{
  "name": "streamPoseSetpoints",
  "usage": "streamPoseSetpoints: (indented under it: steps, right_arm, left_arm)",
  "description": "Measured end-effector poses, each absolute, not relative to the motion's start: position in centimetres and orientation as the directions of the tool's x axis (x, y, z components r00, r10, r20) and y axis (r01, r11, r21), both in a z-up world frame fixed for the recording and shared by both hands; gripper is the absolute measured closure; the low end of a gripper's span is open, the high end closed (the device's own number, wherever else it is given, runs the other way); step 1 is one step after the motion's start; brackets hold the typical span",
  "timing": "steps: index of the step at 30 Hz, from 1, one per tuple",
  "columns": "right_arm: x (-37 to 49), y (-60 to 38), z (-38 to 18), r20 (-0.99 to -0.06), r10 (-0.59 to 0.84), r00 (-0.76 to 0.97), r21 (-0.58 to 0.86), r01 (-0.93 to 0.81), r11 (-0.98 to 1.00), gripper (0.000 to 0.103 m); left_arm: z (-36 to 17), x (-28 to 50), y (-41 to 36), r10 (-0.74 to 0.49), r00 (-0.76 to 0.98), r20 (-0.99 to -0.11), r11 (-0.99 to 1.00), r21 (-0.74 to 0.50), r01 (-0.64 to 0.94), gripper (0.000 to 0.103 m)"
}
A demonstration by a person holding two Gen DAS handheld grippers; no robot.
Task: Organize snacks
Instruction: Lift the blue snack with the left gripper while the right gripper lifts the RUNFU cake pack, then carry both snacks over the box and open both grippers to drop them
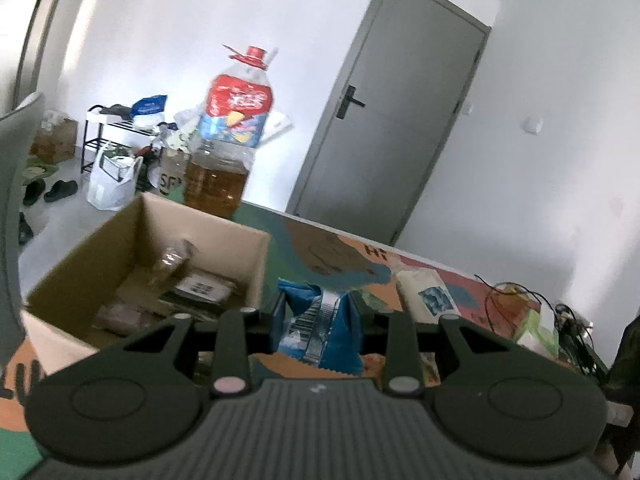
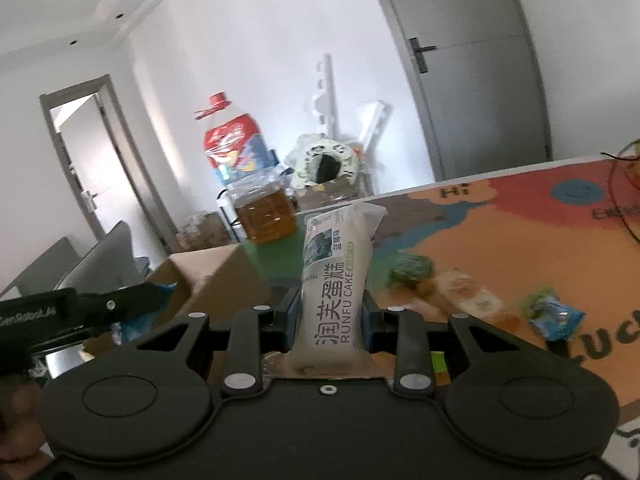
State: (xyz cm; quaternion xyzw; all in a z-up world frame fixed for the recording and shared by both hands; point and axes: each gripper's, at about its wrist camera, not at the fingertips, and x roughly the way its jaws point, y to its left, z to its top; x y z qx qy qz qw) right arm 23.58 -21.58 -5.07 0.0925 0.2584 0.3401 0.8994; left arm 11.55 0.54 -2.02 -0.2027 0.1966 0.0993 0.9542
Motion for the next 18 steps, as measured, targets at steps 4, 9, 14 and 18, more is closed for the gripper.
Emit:
streamPoseSetpoints:
  steps: [4,9,14,18]
  right_arm:
    - [22.8,-19.8,-4.5,-0.395,0.682,0.616,0.336,-0.593,0.731,0.072]
    - [22.1,-17.7,-4.1,-0.397,0.695,0.600,0.326,-0.616,0.718,0.072]
    - [21.6,-16.0,-3.9,-0.397,0.702,0.591,0.324,-0.626,0.710,0.072]
    - [21.5,-14.9,-3.8,-0.397,0.706,0.587,0.324,-0.630,0.706,0.072]
  left_arm:
    - [-2.4,10.9,2.2,0.135,0.898,-0.418,0.883,-0.360,-0.300,0.071]
    - [-2.9,10.2,4.5,0.160,0.890,-0.426,0.864,-0.376,-0.335,0.071]
    - [-3.6,10.0,6.7,0.188,0.880,-0.436,0.843,-0.387,-0.372,0.071]
    - [-4.1,10.1,8.3,0.206,0.871,-0.446,0.831,-0.391,-0.397,0.071]
